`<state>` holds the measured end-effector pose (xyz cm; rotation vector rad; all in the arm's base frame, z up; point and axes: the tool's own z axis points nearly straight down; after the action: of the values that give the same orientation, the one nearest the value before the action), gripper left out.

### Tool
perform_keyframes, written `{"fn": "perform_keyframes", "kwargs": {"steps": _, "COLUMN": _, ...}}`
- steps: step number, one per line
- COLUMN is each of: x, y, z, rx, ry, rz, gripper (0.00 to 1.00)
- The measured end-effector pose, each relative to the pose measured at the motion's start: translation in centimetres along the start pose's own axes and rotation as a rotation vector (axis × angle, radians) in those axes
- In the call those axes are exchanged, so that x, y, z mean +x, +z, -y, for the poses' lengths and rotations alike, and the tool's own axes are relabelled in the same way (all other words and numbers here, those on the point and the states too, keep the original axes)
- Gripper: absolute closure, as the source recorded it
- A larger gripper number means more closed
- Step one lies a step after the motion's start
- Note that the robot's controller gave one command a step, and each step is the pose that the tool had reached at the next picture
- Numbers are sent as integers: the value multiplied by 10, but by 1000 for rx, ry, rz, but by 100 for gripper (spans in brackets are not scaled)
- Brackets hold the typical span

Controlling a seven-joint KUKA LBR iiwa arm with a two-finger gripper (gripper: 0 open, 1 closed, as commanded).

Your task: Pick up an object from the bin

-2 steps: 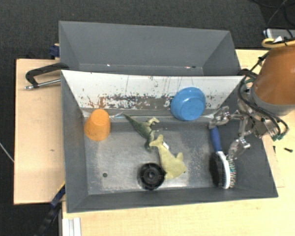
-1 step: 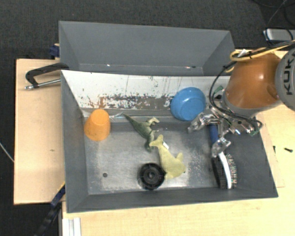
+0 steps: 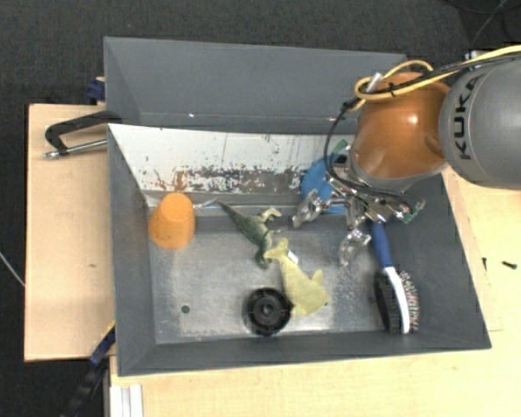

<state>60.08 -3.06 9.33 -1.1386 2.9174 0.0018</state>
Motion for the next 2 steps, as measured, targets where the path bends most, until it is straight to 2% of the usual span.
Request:
{"fn": "perform_keyframes", "kwargs": {"steps": 1, "x": -25, "y": 19, "z": -37, "rx": 4, "ry": -217, "rz": -5, "gripper": 0}}
{"fn": "perform_keyframes", "kwargs": {"steps": 2, "x": -27, "y": 17, "z": -38, "rx": 5, "ry": -217, "rz": 2, "gripper": 100}}
